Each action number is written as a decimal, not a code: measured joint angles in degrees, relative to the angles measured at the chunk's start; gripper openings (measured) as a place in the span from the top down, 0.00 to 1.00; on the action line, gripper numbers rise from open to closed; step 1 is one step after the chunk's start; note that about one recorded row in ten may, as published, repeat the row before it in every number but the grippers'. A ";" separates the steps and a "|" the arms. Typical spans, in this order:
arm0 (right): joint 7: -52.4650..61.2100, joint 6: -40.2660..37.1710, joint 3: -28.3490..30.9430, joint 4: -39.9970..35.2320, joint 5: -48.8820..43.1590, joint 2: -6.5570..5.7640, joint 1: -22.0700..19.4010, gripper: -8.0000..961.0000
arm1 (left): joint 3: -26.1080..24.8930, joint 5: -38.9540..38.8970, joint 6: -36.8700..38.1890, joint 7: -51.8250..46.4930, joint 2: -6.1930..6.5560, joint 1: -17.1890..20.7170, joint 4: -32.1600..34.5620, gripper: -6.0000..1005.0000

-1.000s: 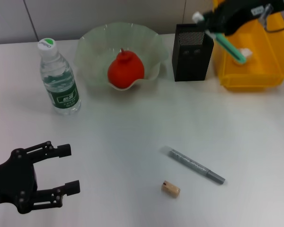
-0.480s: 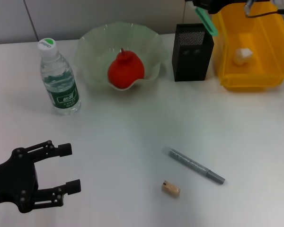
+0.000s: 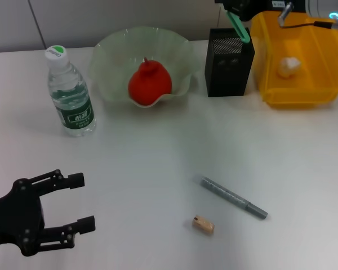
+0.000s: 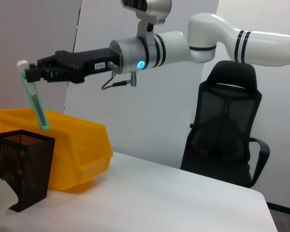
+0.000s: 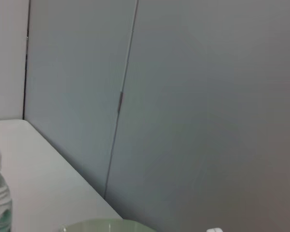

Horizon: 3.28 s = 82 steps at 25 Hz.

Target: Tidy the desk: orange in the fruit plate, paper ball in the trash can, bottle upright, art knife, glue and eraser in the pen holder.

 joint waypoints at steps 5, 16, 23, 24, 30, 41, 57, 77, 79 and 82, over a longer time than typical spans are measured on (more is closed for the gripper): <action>-2.87 2.11 -0.01 2.90 0.16 0.26 0.08 0.83 | 0.02 0.00 0.05 0.10 -0.04 0.03 -0.36 0.17; -3.90 6.47 0.02 6.50 1.73 0.37 -0.20 0.83 | 0.01 0.00 0.07 0.15 -0.10 -0.11 -0.49 0.17; -3.80 7.13 0.00 7.25 1.73 0.34 -0.23 0.72 | -0.02 0.00 0.02 0.18 -0.11 -0.39 -0.49 0.17; -3.79 7.14 0.00 7.26 1.74 0.30 -0.24 0.69 | -0.02 0.00 0.01 0.18 -0.12 -0.40 -0.49 0.17; -1.89 6.14 -0.10 5.44 1.74 0.27 -0.92 0.47 | 0.00 0.00 0.00 0.18 -0.19 -0.42 -0.49 0.17; 26.06 -11.88 -0.77 -20.24 -10.77 0.73 -7.37 0.42 | 0.00 0.00 0.00 0.07 0.10 -0.46 -0.49 0.17; 57.54 -43.78 -11.25 -34.29 -26.08 1.13 1.12 0.42 | 0.38 0.84 0.29 0.01 1.06 -0.91 -0.25 0.17; 67.40 -38.51 -37.27 -14.67 -25.23 2.89 9.21 0.42 | 0.46 4.28 -0.07 0.07 1.49 -2.01 -0.49 0.17; 68.63 -37.50 -40.09 -14.55 -25.23 2.90 9.37 0.42 | 0.35 4.64 -0.11 0.05 1.51 -2.01 -0.49 0.17; 70.72 -36.44 -43.89 -14.51 -25.23 2.96 9.84 0.42 | 0.03 5.36 -0.16 0.06 1.53 -2.00 -0.49 0.17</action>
